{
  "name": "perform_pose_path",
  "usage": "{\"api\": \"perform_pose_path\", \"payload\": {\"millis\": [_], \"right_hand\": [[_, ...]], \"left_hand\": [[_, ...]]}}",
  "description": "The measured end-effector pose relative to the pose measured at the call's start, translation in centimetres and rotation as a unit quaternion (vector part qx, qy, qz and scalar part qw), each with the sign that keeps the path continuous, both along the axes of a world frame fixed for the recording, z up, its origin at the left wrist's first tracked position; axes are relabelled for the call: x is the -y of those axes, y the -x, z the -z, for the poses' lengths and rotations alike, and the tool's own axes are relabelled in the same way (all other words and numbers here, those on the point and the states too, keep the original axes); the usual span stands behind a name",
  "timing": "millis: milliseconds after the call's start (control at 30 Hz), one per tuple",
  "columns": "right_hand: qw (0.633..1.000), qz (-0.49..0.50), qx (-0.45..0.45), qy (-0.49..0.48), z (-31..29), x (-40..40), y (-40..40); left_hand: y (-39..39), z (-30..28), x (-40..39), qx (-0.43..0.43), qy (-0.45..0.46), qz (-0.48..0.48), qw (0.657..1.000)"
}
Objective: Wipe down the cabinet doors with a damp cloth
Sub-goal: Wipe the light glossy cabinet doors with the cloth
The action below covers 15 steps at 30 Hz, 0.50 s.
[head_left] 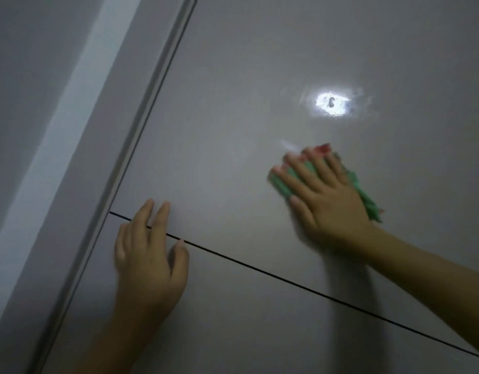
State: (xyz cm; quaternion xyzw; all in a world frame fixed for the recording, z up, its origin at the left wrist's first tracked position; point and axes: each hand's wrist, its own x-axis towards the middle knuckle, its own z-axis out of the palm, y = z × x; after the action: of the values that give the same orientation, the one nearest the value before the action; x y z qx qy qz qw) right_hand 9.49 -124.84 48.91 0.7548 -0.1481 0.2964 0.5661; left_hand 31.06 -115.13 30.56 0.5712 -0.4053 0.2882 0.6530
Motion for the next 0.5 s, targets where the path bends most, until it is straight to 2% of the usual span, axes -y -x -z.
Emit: {"api": "perform_pose_path", "payload": {"millis": [100,167,233,267,367,433,500], "right_hand": [[0.984,0.003,0.176,-0.024,-2.0,-1.3,-5.6],[0.979,-0.027,0.2,-0.031,-1.4,-2.7,-11.0],[0.99,-0.053,0.127,-0.011,1.4,-3.3,-14.7],[0.997,-0.049,0.062,0.0,3.2,-3.1,-15.0],[0.992,-0.017,-0.121,0.029,6.5,-2.2,-9.6],[0.984,0.021,-0.172,0.047,5.9,-2.1,-5.6],[0.986,0.046,-0.155,0.042,5.0,-2.2,-5.5]], "left_hand": [[-1.3,0.7,0.0,0.011,0.033,-0.006,0.999],[-1.9,1.1,-0.2,0.016,0.056,-0.019,0.998],[-2.4,2.1,-0.1,0.004,0.081,-0.035,0.996],[-2.9,2.8,0.1,-0.003,0.093,-0.044,0.995],[-3.9,5.2,0.6,-0.032,0.07,-0.071,0.994],[-4.2,6.8,0.3,-0.031,0.048,-0.069,0.996],[-4.1,7.8,-0.5,-0.027,0.045,-0.056,0.997]]}}
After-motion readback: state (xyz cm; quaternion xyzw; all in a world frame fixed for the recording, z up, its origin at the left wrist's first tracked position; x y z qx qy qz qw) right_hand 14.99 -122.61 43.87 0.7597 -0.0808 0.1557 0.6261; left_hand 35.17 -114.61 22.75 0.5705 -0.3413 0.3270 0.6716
